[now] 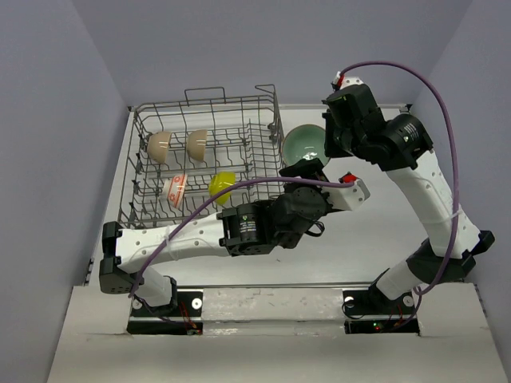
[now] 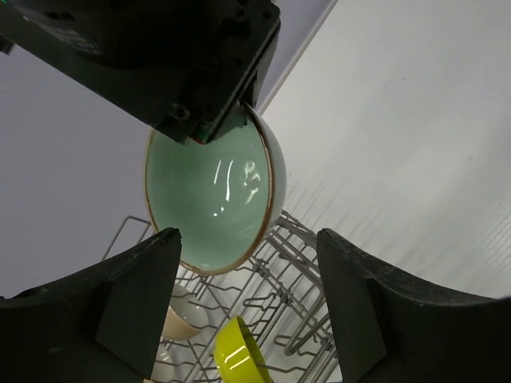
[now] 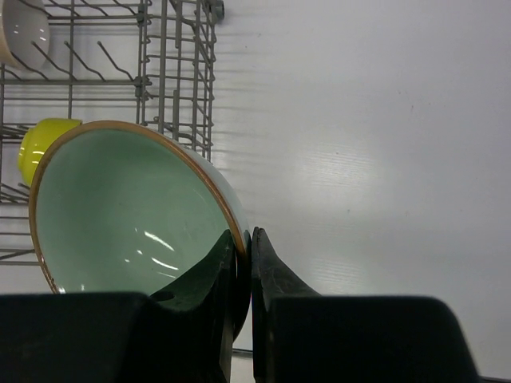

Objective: Load the bowls into the dish rack

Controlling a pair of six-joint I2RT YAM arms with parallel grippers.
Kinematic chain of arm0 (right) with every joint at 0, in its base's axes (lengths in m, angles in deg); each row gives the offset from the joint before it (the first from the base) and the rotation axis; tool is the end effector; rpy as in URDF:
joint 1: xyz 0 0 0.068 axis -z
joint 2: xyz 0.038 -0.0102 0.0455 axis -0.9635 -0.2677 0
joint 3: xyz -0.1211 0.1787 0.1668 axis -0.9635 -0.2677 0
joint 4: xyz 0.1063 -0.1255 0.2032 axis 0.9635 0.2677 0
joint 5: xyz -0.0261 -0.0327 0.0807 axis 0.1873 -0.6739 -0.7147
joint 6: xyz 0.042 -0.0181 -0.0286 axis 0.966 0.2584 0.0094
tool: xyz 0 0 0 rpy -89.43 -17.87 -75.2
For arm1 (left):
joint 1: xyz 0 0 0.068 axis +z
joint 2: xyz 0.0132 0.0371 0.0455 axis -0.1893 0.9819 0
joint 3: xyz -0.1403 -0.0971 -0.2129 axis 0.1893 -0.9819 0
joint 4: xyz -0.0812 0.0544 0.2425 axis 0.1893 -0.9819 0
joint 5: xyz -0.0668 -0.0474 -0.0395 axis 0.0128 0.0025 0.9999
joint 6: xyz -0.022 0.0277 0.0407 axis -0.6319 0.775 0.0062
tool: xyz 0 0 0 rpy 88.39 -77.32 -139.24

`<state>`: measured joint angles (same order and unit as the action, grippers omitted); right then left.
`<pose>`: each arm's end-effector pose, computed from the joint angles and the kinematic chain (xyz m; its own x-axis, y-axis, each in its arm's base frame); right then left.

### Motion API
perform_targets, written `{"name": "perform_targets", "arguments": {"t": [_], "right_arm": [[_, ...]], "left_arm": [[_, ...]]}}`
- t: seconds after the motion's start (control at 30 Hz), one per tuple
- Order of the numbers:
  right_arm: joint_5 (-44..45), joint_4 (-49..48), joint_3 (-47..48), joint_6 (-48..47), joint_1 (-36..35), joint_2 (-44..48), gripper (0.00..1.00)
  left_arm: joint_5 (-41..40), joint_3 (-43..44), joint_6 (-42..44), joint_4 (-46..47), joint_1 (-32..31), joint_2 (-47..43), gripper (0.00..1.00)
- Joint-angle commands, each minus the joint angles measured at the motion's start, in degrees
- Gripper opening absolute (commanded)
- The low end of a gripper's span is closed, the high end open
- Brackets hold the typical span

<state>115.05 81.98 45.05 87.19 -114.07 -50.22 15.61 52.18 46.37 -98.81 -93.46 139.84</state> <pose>0.2120 0.1551 0.4944 -0.6108 -0.0356 -0.7910 -0.0894 0.9957 0.0242 0.0695 -0.3332 0.4438 0.3106 0.5399 -0.7823 0.5074 0.6018 0.6168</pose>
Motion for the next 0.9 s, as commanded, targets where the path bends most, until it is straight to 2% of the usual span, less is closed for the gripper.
{"name": "perform_targets", "arguments": {"t": [0.0, 0.37, 0.67, 0.87], "right_arm": [[4.23, -10.71, -3.21, -2.08, -1.36, 5.38, 0.01], [9.24, -18.88, -5.33, -7.88, -1.98, 8.11, 0.01], [7.67, -25.04, -8.66, -10.87, -1.98, 11.27, 0.01], [6.43, -25.66, -8.41, -11.4, -1.98, 12.24, 0.01]], "left_arm": [[1.54, 4.52, 1.95, 0.44, -0.08, -0.41, 0.82], [11.99, 9.36, -1.83, -8.88, 1.86, 0.11, 0.82], [11.83, 9.54, 0.18, -6.6, 4.05, 0.2, 0.82], [9.72, 8.84, 2.73, -3.79, 5.46, 1.78, 0.82]]}}
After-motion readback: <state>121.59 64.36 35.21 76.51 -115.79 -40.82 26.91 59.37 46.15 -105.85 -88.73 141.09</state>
